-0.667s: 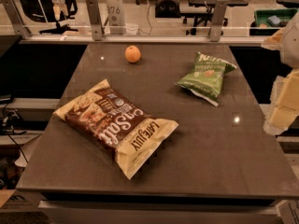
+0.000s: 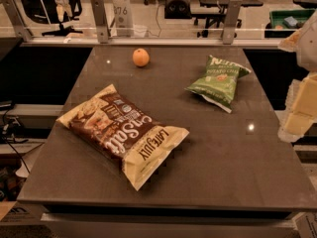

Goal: Move green jalapeno chip bag near orange

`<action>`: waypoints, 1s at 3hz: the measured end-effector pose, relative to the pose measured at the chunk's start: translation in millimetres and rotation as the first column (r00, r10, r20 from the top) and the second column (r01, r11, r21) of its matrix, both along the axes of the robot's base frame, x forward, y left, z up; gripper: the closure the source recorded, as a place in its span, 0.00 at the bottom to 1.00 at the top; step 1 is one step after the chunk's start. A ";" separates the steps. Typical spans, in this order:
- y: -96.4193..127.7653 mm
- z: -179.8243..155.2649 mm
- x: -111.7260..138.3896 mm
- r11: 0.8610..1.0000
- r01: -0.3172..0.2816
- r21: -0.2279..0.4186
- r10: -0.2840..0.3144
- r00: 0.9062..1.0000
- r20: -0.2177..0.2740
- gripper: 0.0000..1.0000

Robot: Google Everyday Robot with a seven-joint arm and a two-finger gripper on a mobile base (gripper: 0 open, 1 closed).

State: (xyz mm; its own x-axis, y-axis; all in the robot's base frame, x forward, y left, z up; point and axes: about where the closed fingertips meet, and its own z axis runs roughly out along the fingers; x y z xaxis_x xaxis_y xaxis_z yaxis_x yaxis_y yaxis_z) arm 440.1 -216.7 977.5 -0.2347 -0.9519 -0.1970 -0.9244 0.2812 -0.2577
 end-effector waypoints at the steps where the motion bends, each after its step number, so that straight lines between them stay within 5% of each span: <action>1: -1.9 -6.1 20.8 0.998 0.061 0.028 -0.061 0.998 0.005 0.00; 2: -6.1 -20.1 49.7 0.988 0.142 0.061 -0.141 0.990 -0.009 0.00; 3: -12.4 -34.3 83.2 0.966 0.239 0.102 -0.239 0.971 -0.019 0.00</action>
Offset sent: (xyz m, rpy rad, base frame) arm 0.0908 -0.0145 -0.0406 0.1106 0.0279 -0.2652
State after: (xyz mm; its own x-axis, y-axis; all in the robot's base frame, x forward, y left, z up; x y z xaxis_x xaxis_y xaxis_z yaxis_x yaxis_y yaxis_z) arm 523.4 -229.1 943.2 -0.4545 -0.8428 -0.2882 -0.8288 0.5187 -0.2099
